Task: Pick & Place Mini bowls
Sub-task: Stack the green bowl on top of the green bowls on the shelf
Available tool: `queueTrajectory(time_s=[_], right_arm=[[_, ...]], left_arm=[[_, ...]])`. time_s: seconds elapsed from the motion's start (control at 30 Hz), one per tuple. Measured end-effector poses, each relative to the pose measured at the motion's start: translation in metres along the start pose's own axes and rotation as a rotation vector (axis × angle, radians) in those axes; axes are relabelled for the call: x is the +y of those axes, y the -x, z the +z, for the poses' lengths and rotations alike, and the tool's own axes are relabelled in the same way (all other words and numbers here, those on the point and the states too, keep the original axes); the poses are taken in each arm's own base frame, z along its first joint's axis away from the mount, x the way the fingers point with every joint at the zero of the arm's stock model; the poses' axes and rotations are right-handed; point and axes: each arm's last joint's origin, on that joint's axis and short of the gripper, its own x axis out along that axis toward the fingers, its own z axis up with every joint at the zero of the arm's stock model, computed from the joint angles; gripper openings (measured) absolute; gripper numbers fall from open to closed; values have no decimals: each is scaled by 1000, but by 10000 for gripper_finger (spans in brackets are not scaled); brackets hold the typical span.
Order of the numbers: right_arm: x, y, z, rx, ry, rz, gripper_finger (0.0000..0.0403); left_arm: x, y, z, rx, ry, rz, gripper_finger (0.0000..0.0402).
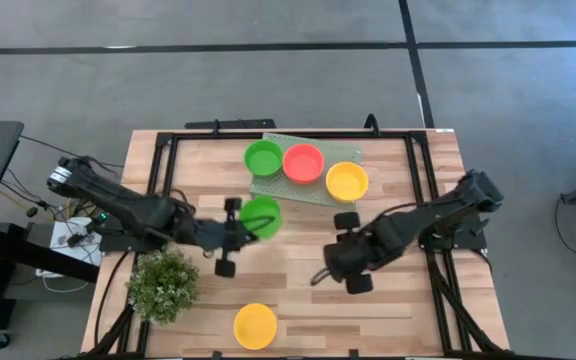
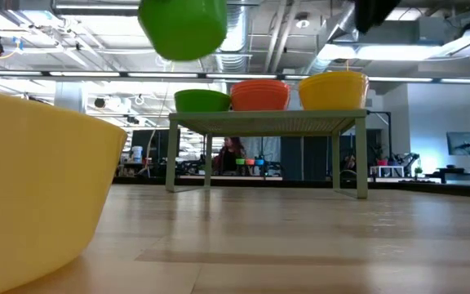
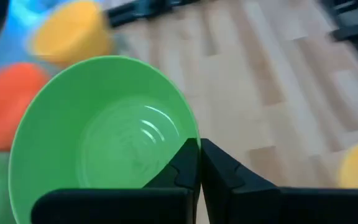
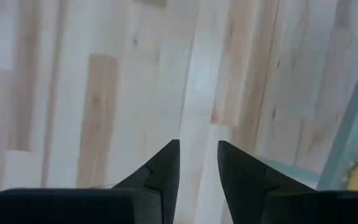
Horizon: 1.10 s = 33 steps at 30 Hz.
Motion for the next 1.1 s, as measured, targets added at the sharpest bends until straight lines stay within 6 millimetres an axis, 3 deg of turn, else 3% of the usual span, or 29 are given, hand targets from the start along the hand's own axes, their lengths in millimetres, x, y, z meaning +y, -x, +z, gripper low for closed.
queueTrajectory(time_s=[0.17, 0.3, 0.5, 0.67, 0.83, 1.1], right_arm=[[-4, 25, -33, -226, 15, -7, 103], [-18, 27, -64, -457, -72, 1, 103], [-30, -11, -99, -739, -193, 19, 103], [-29, -50, -116, -849, -233, 23, 103], [-33, -65, -122, -862, -225, -8, 103], [-38, -56, -123, -908, -244, -9, 103]], left_arm=[[39, 25, 15, 17, -10, 112, 9], [72, 30, 16, 23, 13, 144, 8], [124, 22, 2, 79, 16, 178, 8], [161, 12, -15, 112, 81, 147, 8], [184, -8, -31, 191, 127, 163, 9], [184, -39, -39, 271, 94, 107, 9]])
